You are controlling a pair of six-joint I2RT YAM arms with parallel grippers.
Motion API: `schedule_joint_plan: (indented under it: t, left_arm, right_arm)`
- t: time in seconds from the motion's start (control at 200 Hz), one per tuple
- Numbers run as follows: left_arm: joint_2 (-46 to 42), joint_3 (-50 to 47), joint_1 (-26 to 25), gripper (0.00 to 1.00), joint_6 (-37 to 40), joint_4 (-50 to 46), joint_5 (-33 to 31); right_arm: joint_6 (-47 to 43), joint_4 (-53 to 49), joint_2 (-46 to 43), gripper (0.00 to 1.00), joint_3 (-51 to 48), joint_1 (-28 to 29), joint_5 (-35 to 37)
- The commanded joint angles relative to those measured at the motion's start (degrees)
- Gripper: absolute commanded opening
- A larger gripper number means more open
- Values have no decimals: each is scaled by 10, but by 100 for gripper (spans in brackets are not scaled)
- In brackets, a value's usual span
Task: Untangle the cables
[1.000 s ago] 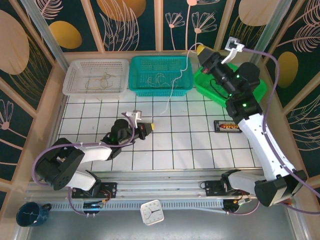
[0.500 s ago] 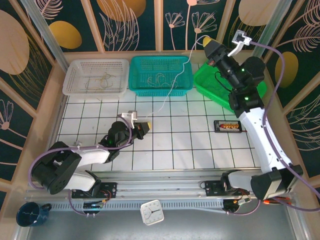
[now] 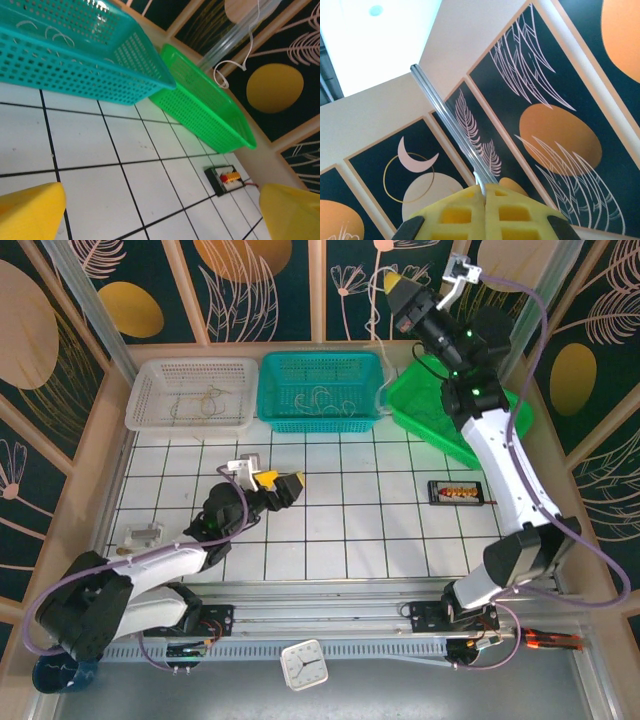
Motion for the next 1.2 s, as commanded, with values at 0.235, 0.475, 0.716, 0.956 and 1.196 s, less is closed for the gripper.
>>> schedule_joint_plan:
  t: [0.235,0.475,0.716,0.956,1.196]
  left_arm:
    - [-98,-30,-1,99,-12,-75,-69]
    - [-153,-49,0,99,-25,-103,-91]
    - [-204,-63,0,99,-39,-128,-102]
    - [-220,-64,1,99,-39,-136,-109]
    - [-195,-51,0,99,-40,-118,-105]
  right_arm:
    - [4,19,162,0,190,1,-22]
    - [16,19,277,0,285,1,-22]
    - [23,85,347,0,203,4,-16]
    - [18,92,385,0,135,13,-32]
    - [-47,32,310,99,-4,24,-6]
